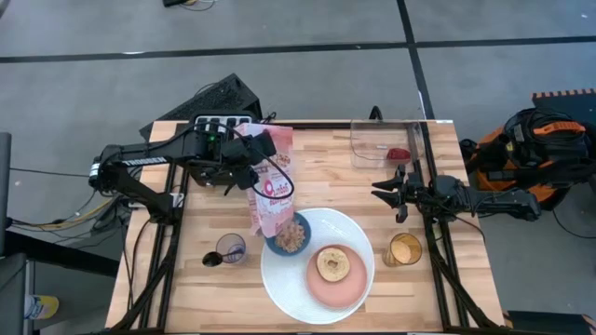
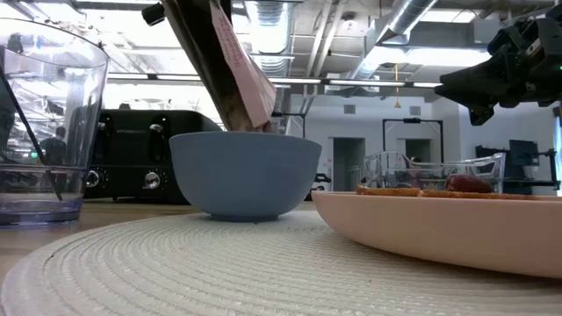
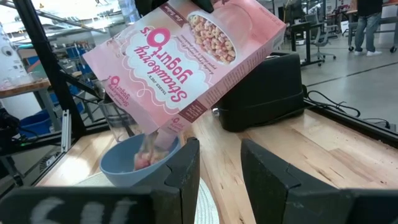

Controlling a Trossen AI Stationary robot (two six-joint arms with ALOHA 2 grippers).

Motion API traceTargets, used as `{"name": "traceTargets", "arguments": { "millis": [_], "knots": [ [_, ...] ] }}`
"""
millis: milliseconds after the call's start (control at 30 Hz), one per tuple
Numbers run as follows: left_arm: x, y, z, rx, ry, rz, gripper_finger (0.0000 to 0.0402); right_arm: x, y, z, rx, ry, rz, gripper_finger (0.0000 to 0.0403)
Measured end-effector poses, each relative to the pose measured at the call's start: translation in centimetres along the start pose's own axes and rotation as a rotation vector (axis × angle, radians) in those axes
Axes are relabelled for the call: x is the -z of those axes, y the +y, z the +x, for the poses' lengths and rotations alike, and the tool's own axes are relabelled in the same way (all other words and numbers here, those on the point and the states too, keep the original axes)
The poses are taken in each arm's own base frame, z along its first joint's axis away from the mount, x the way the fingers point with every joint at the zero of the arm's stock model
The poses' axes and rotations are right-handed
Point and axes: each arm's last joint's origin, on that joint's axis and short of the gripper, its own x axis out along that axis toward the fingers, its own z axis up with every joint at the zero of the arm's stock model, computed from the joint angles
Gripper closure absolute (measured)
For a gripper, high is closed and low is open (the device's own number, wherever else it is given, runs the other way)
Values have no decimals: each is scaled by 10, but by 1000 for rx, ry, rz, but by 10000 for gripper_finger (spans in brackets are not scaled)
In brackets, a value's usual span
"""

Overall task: Arrange a breakfast setting
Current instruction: Pour the cereal from the cereal box into the blue bowl

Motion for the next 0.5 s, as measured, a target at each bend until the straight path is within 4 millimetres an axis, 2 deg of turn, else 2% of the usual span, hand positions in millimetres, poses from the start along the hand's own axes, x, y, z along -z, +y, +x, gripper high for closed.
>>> {"name": "traceTargets", "arguments": {
  "millis": [500],
  "knots": [
    [-3,-2,-1,18,-33,-53,221,0,0,0,0,0,0,264]
  ]
}}
